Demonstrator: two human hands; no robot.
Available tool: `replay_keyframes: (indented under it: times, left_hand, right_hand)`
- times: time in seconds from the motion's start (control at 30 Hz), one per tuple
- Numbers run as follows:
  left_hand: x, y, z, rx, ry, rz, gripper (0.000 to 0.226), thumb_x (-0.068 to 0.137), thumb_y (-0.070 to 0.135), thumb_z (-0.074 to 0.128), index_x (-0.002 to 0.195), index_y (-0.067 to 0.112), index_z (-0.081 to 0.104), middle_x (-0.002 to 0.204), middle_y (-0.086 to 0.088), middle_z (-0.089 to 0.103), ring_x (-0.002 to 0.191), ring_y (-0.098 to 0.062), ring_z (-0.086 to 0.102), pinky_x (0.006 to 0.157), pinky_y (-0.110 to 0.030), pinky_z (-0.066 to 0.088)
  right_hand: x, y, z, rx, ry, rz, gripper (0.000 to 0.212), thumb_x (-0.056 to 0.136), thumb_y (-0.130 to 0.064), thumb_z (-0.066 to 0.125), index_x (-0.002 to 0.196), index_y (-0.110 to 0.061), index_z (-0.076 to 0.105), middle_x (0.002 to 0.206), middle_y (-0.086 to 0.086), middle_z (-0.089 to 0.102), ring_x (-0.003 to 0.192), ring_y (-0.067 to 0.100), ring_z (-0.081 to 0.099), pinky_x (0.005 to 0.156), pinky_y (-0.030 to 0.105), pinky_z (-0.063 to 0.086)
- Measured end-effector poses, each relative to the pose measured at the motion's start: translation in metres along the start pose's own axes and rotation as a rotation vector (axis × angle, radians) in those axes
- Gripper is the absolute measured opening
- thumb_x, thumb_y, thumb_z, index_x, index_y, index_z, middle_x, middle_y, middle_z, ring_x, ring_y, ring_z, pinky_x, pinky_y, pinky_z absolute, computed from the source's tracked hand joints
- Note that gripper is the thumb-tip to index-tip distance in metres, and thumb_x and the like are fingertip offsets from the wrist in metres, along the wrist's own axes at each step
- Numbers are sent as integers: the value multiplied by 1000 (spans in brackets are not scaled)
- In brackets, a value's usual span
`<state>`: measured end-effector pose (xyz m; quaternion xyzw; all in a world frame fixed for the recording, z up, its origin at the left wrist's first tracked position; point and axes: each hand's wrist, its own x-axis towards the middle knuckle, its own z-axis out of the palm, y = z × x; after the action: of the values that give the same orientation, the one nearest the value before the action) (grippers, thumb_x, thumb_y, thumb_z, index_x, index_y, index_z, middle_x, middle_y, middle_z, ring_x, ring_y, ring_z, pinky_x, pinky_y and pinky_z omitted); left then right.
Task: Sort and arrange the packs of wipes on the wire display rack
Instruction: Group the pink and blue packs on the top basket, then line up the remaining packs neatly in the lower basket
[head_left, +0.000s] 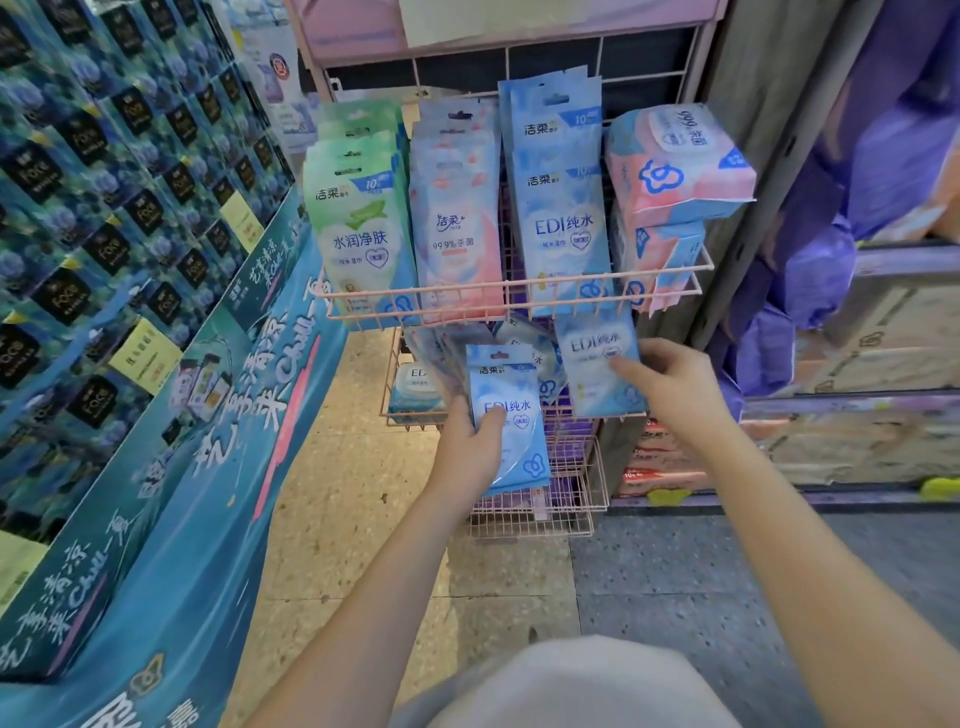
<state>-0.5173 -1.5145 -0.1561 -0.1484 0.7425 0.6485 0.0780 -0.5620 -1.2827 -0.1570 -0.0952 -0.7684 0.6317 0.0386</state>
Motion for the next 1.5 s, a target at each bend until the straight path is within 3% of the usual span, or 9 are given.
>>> replay_keyframes:
  times: [0.17,0.37,0.53,0.67,0.87,1.1,1.2,1.37,1.5]
  left_hand:
    - [-2,-6,4,-135,-8,-88,19,93,32,52,111,37,59,125,-4,69,116,-30,66,105,-55,50]
    - [-10,-10,-13,-282,-86,-222,44,103,45,47,138,19,56,124,-11,75,109,-33,74,96,-54,58]
    - [-29,1,-21,-167,-155,-30,43,103,10,59,141,24,43,124,-3,70,91,-10,77,68,-26,61]
    - [-45,33,-23,-112,-161,154,44,89,19,60,126,35,44,129,-4,66,117,-23,68,85,-35,60]
    - [-58,116,-17,20,-151,637,41,86,18,57,113,31,29,119,14,47,107,18,51,95,-13,45]
    - [-11,203,-5,18,-26,852,45,91,20,67,126,16,39,128,-8,54,117,-6,58,102,-21,48]
    - [12,218,-1,95,75,800,44,82,43,67,117,41,41,132,-8,54,128,-23,56,109,-46,48]
    - [32,214,3,348,57,569,40,93,25,73,125,17,49,127,-4,65,122,-23,61,92,-28,44]
    - [37,204,2,518,113,545,48,89,32,78,126,14,53,123,-3,69,114,-24,65,91,-35,51]
  right_hand:
    - [-42,12,25,255,-240,235,10,93,-10,69,101,-5,73,104,17,78,88,27,75,87,47,57]
    - [-60,12,52,243,-418,241,19,94,-9,67,112,-6,73,111,12,77,104,30,74,87,42,59]
    - [-79,-16,67,129,-358,63,34,89,-20,76,120,-35,69,105,-5,77,99,18,74,83,36,61]
    - [-87,-62,49,45,-342,-86,50,83,-17,82,123,-38,60,107,1,75,97,25,74,88,51,60]
    - [-86,-161,3,-87,-370,-355,54,90,-6,72,136,-26,52,117,-8,74,102,9,73,85,28,59]
    - [-17,-251,-21,-297,-226,-545,51,85,-11,78,128,-28,55,112,-8,73,84,8,72,60,26,56]
    - [13,-265,-20,-367,-148,-541,49,80,-18,80,125,-23,61,111,-8,75,88,7,73,71,27,56]
    - [47,-250,-4,-741,-89,-487,37,81,-33,78,114,-18,70,103,-4,72,97,18,66,88,32,50]
    - [59,-238,4,-1087,13,-441,45,84,-56,69,103,-15,74,107,7,67,116,33,50,98,40,34]
